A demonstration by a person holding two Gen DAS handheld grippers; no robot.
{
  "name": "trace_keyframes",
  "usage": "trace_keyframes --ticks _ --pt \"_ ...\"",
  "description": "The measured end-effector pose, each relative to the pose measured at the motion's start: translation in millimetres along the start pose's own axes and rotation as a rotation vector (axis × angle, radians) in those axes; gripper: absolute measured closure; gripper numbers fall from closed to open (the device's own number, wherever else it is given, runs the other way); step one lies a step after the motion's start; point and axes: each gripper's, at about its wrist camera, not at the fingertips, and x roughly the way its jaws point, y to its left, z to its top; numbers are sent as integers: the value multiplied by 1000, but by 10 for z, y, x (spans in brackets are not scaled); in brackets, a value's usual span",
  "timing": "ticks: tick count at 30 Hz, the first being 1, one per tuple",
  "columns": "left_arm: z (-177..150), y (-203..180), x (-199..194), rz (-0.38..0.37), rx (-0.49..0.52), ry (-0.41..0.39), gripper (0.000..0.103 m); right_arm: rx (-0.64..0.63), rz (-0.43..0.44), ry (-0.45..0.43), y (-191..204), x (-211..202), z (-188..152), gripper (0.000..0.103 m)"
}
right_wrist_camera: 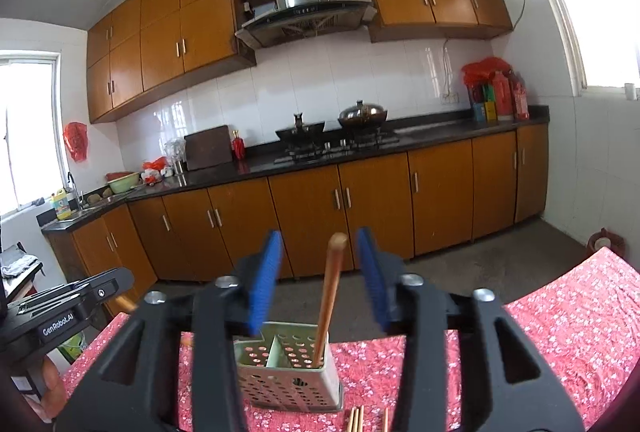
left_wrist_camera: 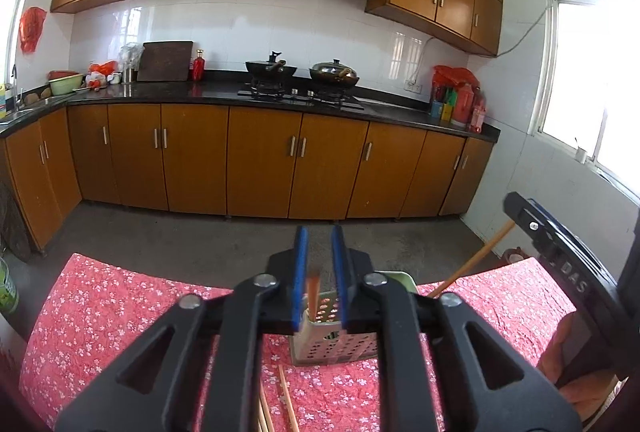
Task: Organize utensils
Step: 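Open both tools to drop the chopsticks into the holder, then grasp another chopstick with the right tool while the left tool grasps one too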
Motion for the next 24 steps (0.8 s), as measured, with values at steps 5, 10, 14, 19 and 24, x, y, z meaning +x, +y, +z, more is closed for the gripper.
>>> trace_keyframes --ticks 5,10,14,19,24 --pt "2 116 -220 16 -26 -32 78 7 -9 -16 -67 -203 52 60" --pt "-135 312 -511 57 -45 -47 74 33 -50 27 -265 -469 -77 60" --pt "-424 526 -660 113 -55 -9 72 50 -94 164 -480 -558 -492 60" --pt "-1054 748 -607 154 -48 138 72 40 -64 450 -548 -423 -1309 75" --pt "-1669 839 -478 129 -75 288 72 30 -26 627 -460 -404 -1953 84"
